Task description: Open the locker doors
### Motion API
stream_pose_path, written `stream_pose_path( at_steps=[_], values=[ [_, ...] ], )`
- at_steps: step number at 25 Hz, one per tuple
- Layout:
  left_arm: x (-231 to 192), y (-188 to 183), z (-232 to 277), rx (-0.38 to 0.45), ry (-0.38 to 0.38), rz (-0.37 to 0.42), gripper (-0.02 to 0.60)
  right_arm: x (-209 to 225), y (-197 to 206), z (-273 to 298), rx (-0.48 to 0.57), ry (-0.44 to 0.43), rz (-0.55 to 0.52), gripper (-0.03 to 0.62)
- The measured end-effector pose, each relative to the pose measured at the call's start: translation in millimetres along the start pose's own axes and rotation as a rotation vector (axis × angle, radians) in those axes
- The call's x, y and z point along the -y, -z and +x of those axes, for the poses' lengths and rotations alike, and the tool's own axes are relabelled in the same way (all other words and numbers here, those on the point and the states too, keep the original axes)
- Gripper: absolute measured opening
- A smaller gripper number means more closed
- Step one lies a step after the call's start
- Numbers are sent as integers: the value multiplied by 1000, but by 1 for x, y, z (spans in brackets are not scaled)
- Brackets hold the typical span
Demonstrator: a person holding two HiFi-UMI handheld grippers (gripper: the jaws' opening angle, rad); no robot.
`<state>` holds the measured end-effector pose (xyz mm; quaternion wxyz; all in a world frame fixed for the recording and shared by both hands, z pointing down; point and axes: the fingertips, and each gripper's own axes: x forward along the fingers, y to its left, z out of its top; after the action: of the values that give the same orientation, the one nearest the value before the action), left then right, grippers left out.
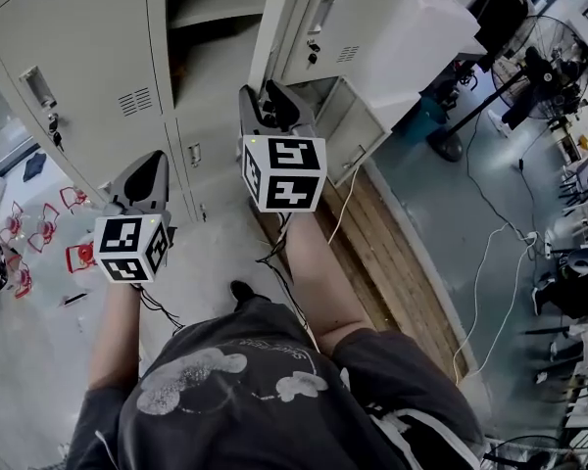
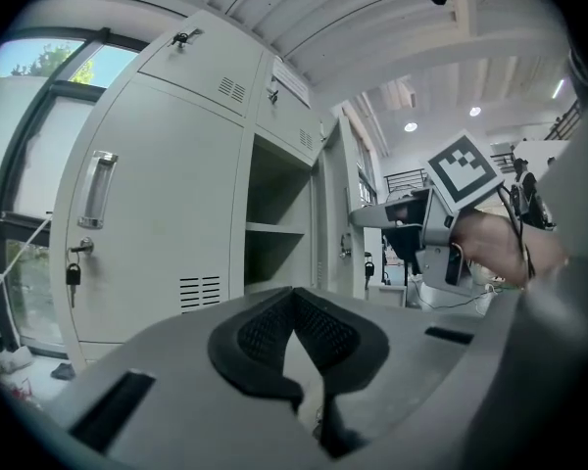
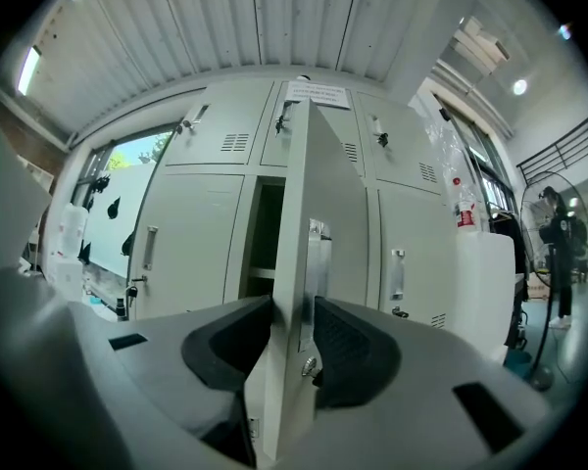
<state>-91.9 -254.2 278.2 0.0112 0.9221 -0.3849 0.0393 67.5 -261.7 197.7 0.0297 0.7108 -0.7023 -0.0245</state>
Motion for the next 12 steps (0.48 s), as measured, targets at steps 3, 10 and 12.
stream_pose_path(
  at_steps=[3, 10, 12],
  values=[
    [9, -1, 4, 2, 20, 3, 9, 11, 1, -11, 2, 27, -3, 135],
    [26, -3, 13, 8, 57, 3, 9, 39, 3, -32, 6, 87, -4, 113],
    [31, -4, 17, 11, 69, 4, 9, 46, 4, -37, 10, 94, 2, 110]
  ],
)
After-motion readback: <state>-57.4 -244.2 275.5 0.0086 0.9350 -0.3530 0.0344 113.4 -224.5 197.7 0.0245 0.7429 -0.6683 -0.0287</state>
